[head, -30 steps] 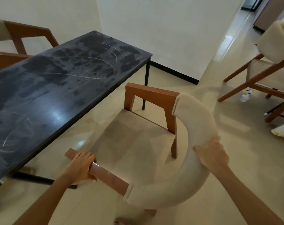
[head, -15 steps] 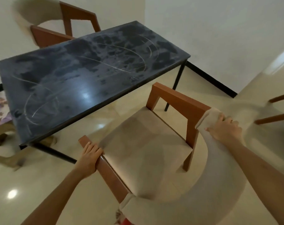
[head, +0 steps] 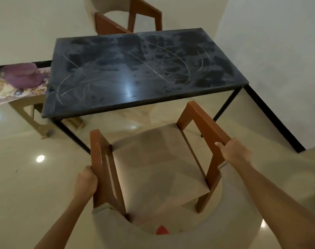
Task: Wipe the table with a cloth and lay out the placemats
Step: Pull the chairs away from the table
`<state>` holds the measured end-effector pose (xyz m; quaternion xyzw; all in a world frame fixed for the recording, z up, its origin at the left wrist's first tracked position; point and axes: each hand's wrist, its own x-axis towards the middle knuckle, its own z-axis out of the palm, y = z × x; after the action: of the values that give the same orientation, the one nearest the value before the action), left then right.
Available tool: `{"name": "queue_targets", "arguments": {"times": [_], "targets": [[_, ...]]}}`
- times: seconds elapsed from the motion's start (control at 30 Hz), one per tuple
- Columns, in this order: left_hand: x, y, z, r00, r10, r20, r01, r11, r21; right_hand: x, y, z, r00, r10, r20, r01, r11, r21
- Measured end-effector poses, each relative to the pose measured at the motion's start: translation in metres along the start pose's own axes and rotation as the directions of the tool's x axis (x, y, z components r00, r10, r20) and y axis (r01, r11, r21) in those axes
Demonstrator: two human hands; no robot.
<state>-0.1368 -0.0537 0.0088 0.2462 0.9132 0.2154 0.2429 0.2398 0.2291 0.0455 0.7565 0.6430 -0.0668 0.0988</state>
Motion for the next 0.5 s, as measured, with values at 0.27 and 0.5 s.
{"name": "queue_targets", "arguments": {"times": [0.27,0.5], "targets": [[-0.003,0.025,0.012,0.993,-0.102,-0.056,0.104,0.994,0.025,0.032,-0.017,0.008,0.985,-0.164,-0.045,0.162,0.986,-0.027],[0.006,0.028,0.015,0.988,-0.116,-0.098,0.127,0.986,0.11,0.042,-0.01,0.014,0.97,-0.236,-0.061,0.232,0.97,-0.065]]}}
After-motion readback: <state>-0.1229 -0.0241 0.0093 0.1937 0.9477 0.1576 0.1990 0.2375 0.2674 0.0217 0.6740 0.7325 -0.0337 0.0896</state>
